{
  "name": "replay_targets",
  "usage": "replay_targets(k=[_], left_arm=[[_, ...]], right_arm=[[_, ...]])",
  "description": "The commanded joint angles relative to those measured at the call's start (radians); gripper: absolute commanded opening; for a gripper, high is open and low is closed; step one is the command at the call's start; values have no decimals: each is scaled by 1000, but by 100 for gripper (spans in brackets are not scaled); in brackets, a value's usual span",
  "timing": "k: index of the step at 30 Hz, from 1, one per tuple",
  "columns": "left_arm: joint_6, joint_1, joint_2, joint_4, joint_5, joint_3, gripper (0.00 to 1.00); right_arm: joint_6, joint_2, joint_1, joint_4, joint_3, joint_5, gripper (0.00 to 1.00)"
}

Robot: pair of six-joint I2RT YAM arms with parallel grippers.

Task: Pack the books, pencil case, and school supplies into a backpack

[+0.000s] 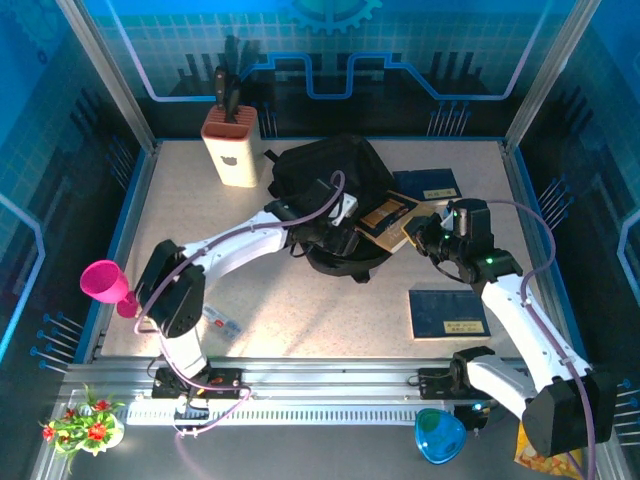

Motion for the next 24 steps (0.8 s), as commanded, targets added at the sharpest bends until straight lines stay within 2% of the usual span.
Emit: replay_targets(k=[1, 3, 7, 10, 16, 24], left_arm=[[5, -6, 42, -41, -47, 69, 64], [6, -14, 65, -50, -76, 90, 62], [-1, -18, 67, -48, -197, 104, 47], [20, -17, 35, -14, -241, 84, 41], [99, -4, 9, 5, -248, 68, 35], [93, 2, 70, -24, -211, 161, 13]], right_arm=[[-11, -11, -10, 106, 54, -35, 8], [-11, -10, -9, 106, 53, -35, 8], [-20, -13, -12, 90, 53, -23, 8], [-38, -20, -18, 53, 53, 3, 8], [-113, -63, -26, -76, 56, 148, 8], [-90, -60, -24, -81, 28, 104, 7]])
